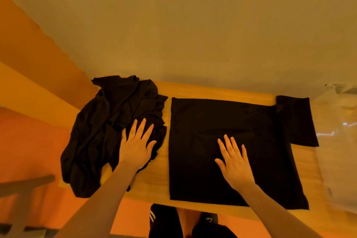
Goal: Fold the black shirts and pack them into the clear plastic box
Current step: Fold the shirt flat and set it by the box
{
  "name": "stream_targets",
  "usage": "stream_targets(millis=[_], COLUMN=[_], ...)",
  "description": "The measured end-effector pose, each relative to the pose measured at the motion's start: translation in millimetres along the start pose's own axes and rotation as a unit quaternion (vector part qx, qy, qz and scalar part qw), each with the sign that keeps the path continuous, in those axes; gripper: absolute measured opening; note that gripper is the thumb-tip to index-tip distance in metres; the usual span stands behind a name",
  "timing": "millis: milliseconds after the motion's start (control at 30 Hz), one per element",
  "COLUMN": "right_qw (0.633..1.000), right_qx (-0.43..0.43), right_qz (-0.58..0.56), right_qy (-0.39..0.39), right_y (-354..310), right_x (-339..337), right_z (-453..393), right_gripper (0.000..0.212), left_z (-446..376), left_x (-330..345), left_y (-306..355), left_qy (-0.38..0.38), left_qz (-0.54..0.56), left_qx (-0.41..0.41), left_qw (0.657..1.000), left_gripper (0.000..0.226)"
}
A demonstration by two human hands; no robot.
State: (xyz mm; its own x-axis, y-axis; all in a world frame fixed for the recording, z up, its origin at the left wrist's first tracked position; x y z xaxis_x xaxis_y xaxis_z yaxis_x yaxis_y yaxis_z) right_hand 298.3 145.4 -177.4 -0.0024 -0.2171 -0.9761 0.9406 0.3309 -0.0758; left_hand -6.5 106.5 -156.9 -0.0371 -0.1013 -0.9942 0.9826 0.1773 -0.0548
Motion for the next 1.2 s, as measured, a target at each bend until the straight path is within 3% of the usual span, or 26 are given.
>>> stream_targets(millis=[100, 233, 367, 433, 500, 633, 800, 933, 1067, 1200], right_qw=[1.0, 0.997, 0.986, 0.987, 0.992, 0.997, 0.995, 0.978, 0.985, 0.981], right_qx=[0.015, -0.018, 0.087, 0.104, 0.077, -0.021, 0.065, 0.086, 0.112, 0.131], right_qz=[-0.015, -0.057, -0.081, -0.056, -0.033, 0.023, -0.049, -0.079, -0.036, -0.097], right_qy=[0.011, 0.047, 0.113, 0.108, 0.089, 0.069, 0.061, 0.17, 0.128, 0.104], right_y=[-1, -11, 51, 85, 99, 93, 126, 150, 171, 181], right_x=[1, -11, -46, -50, -48, -48, -58, -97, -97, -99], right_z=[-2, -11, -13, -10, -16, -53, -102, -120, -136, -151], right_gripper=[0.06, 0.078, 0.065, 0.069, 0.078, 0.072, 0.058, 0.047, 0.034, 0.018], left_z=[0, -1, -11, -23, -43, -66, -64, -75, -124, -163], left_x=[4, -16, -52, -53, -44, -1, 4, -15, -30, -33], left_y=[-9, 9, 83, 128, 146, 121, 101, 103, 92, 66], left_qy=[0.003, 0.054, 0.12, 0.106, 0.085, 0.026, 0.016, 0.054, 0.094, 0.086], left_qz=[0.003, 0.029, 0.098, 0.106, 0.099, 0.062, 0.047, 0.116, 0.18, 0.157], left_qx=[0.012, 0.009, 0.072, 0.129, 0.133, 0.107, 0.131, 0.092, 0.022, -0.033], left_qw=[1.0, 0.998, 0.985, 0.98, 0.983, 0.992, 0.99, 0.988, 0.979, 0.983], left_gripper=[0.065, 0.062, 0.061, 0.061, 0.061, 0.064, 0.062, 0.067, 0.057, 0.04])
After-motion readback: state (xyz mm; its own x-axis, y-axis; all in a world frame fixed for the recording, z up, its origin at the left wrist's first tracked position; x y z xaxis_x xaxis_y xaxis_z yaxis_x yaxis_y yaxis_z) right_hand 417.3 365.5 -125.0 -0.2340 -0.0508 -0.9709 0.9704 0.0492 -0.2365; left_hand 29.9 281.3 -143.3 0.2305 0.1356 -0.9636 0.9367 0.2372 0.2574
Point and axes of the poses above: each hand's wrist, its own z-axis away from the middle knuckle, its own x-axis out of the palm, y = z × x, the point moved 10 cm from there along -z, towards the middle knuckle, and after that the axes turned 12 degrees about y, right-handed, at the moved point
